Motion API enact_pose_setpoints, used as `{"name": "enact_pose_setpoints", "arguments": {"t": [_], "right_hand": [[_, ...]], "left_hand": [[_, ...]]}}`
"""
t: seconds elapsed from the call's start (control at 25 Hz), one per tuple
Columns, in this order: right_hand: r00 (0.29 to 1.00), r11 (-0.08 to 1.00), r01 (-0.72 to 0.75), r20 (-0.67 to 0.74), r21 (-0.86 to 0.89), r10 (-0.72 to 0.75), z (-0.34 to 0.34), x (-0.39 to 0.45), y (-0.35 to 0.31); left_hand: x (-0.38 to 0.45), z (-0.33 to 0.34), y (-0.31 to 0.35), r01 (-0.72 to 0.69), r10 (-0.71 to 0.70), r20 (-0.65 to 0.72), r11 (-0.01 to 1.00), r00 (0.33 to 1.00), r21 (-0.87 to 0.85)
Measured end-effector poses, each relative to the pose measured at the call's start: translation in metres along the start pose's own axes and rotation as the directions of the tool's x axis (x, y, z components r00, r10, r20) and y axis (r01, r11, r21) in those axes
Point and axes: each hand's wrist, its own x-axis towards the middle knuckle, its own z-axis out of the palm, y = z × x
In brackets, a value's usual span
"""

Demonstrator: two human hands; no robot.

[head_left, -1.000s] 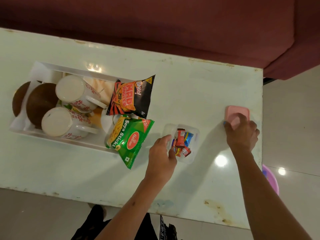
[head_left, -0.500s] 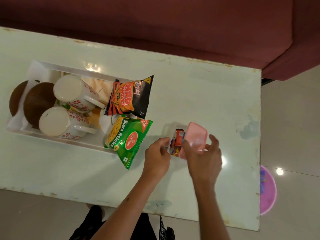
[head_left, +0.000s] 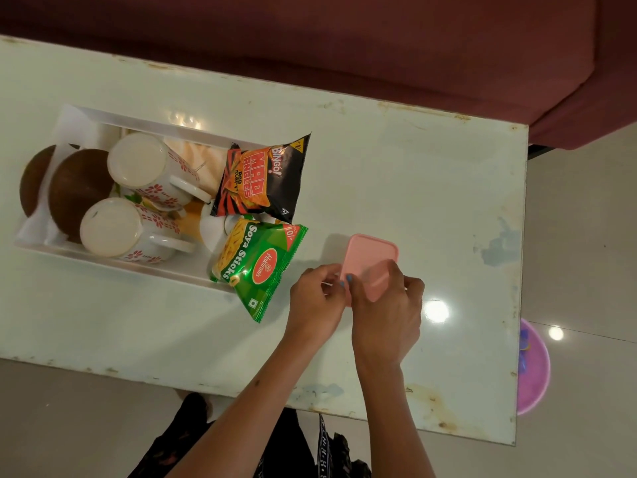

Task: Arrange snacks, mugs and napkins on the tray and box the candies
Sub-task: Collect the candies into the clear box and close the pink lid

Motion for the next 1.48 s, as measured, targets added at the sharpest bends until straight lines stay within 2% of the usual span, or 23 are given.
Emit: {"name": "enact_pose_setpoints", "arguments": {"t": [0.24,0.32,0.4,0.48,0.56,0.72,0.88,1.16,1.48], "right_hand": [[0.996,0.998,0.034,0.075,0.05,-0.037,-0.002,-0.029,0.013],[0.988,0.996,0.063,0.136,0.059,-0.071,-0.007,-0.036,0.02],[0.972,0.991,0.053,0.223,0.119,-0.079,-0.017,-0.031,0.029],[0.937,0.985,0.053,0.332,0.167,-0.107,-0.029,-0.022,0.035],[0.894,0.985,0.105,0.421,0.138,-0.154,-0.037,-0.013,0.036],[0.83,0.986,0.151,0.534,0.067,-0.163,-0.04,0.0,0.03],[0.785,0.992,0.114,0.609,0.045,-0.118,-0.038,0.006,0.029],[0.833,0.989,0.128,0.534,0.074,-0.148,-0.036,0.002,0.03],[0.871,0.997,0.02,0.489,0.071,-0.052,-0.036,-0.001,0.022]], "left_hand": [[-0.029,-0.001,-0.012,0.043,-0.043,-0.019,0.999,0.999,0.0],[-0.039,-0.008,-0.019,0.072,-0.07,0.049,0.996,0.996,-0.057],[-0.043,-0.016,-0.023,0.031,-0.022,0.15,0.998,0.988,-0.059],[-0.039,-0.024,-0.021,-0.046,0.039,0.252,0.999,0.967,0.021],[-0.031,-0.03,-0.016,-0.104,0.058,0.341,0.987,0.938,0.119],[-0.016,-0.032,-0.014,-0.183,0.041,0.417,0.934,0.908,0.307],[-0.012,-0.031,-0.015,-0.204,0.004,0.475,0.906,0.88,0.37],[-0.013,-0.025,-0.019,-0.222,0.037,0.431,0.894,0.902,0.389],[-0.017,-0.023,-0.017,-0.223,0.05,0.393,0.884,0.918,0.41]]}}
